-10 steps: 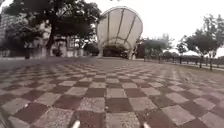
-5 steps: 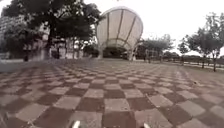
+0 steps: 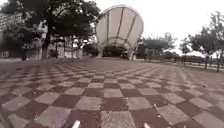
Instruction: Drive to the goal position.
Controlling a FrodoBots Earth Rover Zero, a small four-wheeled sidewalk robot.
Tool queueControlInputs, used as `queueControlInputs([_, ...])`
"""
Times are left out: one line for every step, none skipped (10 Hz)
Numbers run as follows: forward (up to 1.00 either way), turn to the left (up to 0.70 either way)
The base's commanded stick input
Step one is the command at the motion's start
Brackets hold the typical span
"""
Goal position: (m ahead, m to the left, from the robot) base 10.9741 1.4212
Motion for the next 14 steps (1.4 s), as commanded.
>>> queueControlInputs([0.7, 0.27])
queueControlInputs([0.7, 0.13])
queueControlInputs([0.7, 0.0])
queueControlInputs([0.7, 0.0])
queueControlInputs([0.7, 0.0])
queueControlInputs([0.7, 0.0])
queueControlInputs([0.7, 0.0])
queueControlInputs([0.7, 0.0])
queueControlInputs([0.7, 0.0])
queueControlInputs([0.7, 0.0])
queueControlInputs([0.7, 0.0])
queueControlInputs([0.7, 0.0])
queueControlInputs([0.7, 0.0])
queueControlInputs([0.7, 0.0])
